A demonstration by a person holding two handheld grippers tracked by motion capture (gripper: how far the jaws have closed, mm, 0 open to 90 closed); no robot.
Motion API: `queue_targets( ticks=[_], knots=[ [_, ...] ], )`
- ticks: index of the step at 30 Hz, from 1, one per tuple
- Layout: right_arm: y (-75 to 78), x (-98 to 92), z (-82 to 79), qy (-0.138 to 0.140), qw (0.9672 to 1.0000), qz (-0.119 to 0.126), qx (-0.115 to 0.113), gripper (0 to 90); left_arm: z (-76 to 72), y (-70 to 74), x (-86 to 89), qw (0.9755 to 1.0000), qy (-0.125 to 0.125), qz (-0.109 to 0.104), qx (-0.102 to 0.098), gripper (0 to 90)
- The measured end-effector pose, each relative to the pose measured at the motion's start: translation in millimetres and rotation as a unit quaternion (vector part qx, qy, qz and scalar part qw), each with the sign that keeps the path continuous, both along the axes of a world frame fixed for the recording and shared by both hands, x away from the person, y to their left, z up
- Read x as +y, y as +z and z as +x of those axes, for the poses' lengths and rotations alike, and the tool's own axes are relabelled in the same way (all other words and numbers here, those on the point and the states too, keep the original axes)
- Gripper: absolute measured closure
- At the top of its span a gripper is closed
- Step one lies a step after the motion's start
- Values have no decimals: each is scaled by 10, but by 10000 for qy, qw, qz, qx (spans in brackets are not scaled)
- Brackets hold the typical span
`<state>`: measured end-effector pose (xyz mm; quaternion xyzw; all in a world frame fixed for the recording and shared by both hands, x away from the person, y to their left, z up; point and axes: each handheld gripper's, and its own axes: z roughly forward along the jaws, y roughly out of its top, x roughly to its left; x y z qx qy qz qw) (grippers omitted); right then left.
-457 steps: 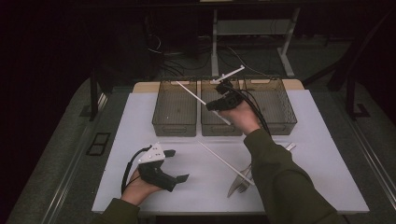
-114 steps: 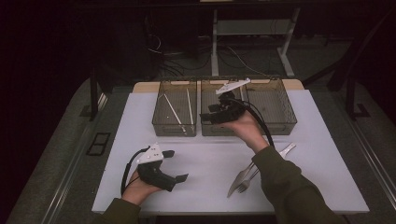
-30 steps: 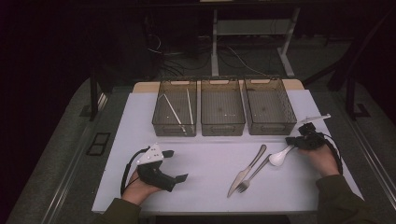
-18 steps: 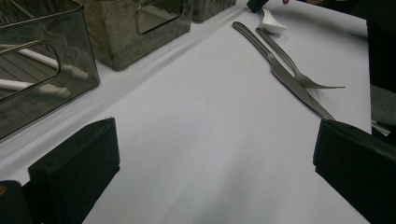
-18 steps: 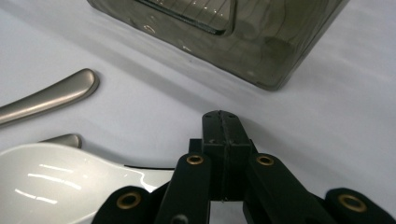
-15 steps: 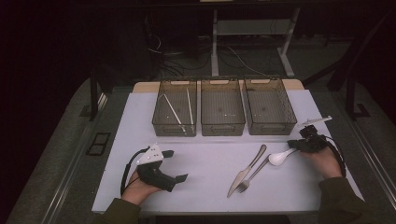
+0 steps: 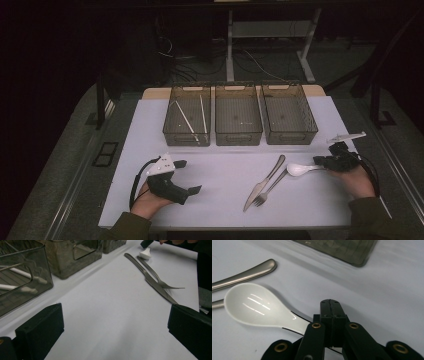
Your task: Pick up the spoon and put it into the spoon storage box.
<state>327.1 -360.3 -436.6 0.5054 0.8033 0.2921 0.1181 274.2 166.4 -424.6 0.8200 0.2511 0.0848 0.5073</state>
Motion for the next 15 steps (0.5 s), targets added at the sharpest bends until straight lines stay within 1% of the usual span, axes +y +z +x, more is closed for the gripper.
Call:
queue_targets(
  ticks=[2, 5, 6, 10, 13, 15],
  knots=[
    [1, 5, -36, 46, 10000, 2, -14, 895, 4, -5, -11, 10000, -46, -35, -34, 0],
    [16, 25, -94, 104, 9999, -17, 4, 896, 7, -25, -34, 9999, -99, 9, -16, 0],
    [18, 33, -113, 130, 9999, -28, -23, 896, 6, -27, -40, 9999, -114, 35, -16, 0],
    [31, 47, -184, 218, 9997, -63, -35, 896, -13, -22, -53, 9998, -190, 13, -46, 0],
    [37, 27, -203, 201, 9998, -34, -30, 895, -19, -21, -58, 9998, -193, 22, -36, 0],
    [63, 4, -196, 179, 9998, 70, -90, 875, -24, -23, -63, 9998, -183, 26, -23, 0]
  ],
)
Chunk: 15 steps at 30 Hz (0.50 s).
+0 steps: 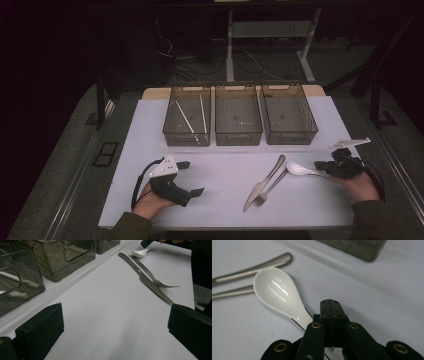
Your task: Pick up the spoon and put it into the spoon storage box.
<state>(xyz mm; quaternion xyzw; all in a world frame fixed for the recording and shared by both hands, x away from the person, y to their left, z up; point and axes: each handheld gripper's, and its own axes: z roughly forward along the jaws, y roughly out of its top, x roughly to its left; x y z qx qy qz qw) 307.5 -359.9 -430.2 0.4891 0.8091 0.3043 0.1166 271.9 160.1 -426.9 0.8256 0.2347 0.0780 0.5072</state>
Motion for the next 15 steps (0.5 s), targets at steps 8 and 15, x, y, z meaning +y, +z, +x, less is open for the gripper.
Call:
queue_targets(
  ticks=[8, 15],
  knots=[
    [83, 62, 13, 328, 9968, 711, -147, 627, -10, 5, 0, 10000, -23, 11, -3, 0],
    [34, 260, 66, 608, 9958, 681, -57, 538, -9, -2, -3, 10000, -19, 26, 26, 0]
  ],
)
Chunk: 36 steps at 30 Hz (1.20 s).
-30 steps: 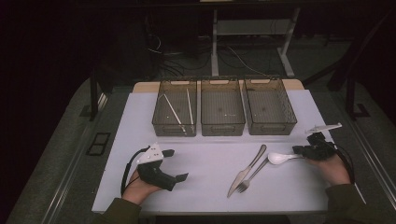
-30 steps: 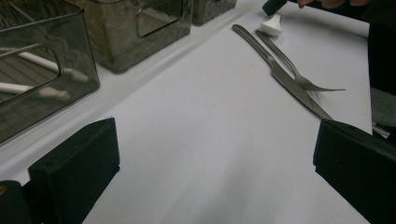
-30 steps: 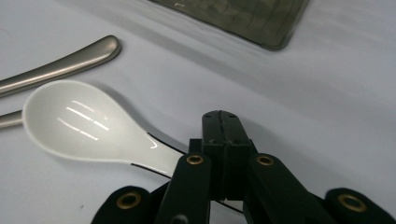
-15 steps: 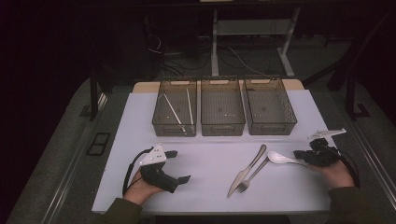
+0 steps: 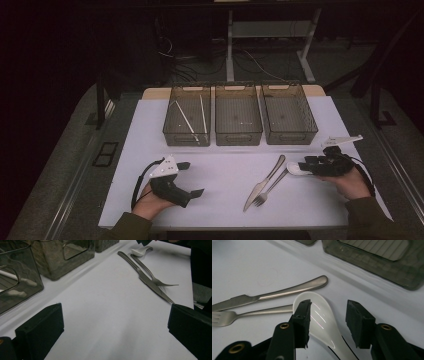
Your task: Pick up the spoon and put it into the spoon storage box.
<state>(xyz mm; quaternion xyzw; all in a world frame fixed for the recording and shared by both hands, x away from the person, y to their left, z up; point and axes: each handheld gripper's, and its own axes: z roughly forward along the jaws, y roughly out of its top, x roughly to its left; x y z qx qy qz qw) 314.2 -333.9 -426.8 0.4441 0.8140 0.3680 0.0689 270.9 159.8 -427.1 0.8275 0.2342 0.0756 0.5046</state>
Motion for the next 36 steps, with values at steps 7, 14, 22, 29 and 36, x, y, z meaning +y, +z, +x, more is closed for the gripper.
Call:
queue_targets(
  ticks=[7, 14, 22, 29, 36],
  knots=[
    [-58, 113, 37, 129, 9998, -128, 82, 515, 0, 1, 5, 10000, 5, 1, 7, 0],
    [-92, 136, 48, 185, 9995, -210, 141, 504, 1, 0, 1, 10000, -6, 35, 1, 0],
    [-129, 167, 45, 262, 9989, -341, 179, 499, 0, 0, 2, 10000, -8, 40, 3, 0],
    [-147, 206, 22, 443, 9974, -547, 166, 506, -2, 2, 1, 10000, 2, 35, 4, 0],
    [-144, 235, -23, 715, 9950, -693, 80, 543, -5, 3, -1, 10000, 11, 24, 4, 0]
  ],
)
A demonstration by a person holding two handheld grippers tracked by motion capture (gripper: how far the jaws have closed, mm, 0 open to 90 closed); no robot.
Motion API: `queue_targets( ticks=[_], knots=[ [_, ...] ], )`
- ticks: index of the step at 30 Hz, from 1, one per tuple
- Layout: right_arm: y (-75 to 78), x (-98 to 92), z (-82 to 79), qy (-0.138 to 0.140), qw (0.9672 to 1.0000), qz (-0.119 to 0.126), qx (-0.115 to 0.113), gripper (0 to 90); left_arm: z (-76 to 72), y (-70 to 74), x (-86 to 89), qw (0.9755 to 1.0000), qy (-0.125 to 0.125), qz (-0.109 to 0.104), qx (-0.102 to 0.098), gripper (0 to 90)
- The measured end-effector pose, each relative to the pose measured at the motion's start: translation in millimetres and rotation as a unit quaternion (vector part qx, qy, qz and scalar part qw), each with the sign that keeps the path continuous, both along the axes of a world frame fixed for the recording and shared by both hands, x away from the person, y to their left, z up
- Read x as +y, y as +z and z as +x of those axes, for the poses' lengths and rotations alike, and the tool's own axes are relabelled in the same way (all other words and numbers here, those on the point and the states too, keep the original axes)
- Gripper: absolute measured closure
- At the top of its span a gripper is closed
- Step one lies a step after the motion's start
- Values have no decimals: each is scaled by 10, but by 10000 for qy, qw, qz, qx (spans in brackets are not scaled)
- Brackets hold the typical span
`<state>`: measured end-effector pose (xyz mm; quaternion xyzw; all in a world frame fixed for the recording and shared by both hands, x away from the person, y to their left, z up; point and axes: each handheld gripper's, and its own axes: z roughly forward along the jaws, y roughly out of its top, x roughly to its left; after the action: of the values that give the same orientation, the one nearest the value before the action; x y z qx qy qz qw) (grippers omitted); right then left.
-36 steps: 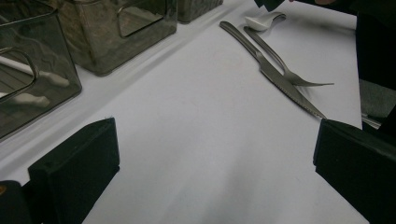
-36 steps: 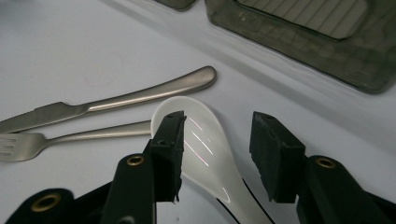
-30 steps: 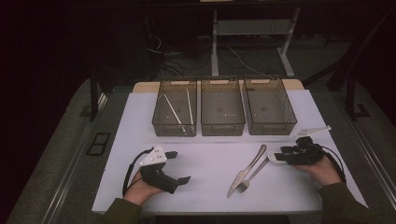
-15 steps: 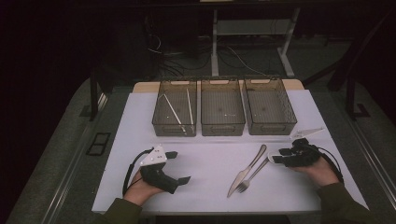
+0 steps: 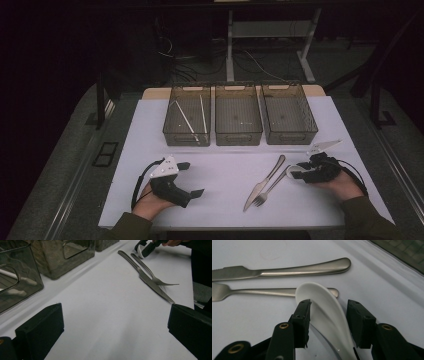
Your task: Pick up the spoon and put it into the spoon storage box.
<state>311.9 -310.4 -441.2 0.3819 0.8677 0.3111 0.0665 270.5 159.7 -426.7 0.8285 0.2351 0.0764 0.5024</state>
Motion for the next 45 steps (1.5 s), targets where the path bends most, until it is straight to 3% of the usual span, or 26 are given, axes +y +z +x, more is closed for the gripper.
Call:
queue_targets(
  ticks=[7, 15, 22, 34, 45],
  knots=[
    [-5, 21, -34, 206, 9993, -234, -205, 586, -1, 0, -2, 10000, 2, -4, -1, 0],
    [-2, 6, -46, 337, 9987, -265, -278, 649, -3, 1, -4, 10000, 7, -2, 2, 0],
    [25, -59, -48, 400, 9990, -16, -181, 789, -3, 1, -4, 10000, 11, -5, -5, 0],
    [59, -70, -55, 355, 9993, 28, -77, 802, -1, 5, 3, 10000, 3, -7, -20, 0],
    [254, -82, -69, 148, 9988, 340, -334, 803, 0, 4, 3, 10000, 13, -12, -16, 0]
  ],
)
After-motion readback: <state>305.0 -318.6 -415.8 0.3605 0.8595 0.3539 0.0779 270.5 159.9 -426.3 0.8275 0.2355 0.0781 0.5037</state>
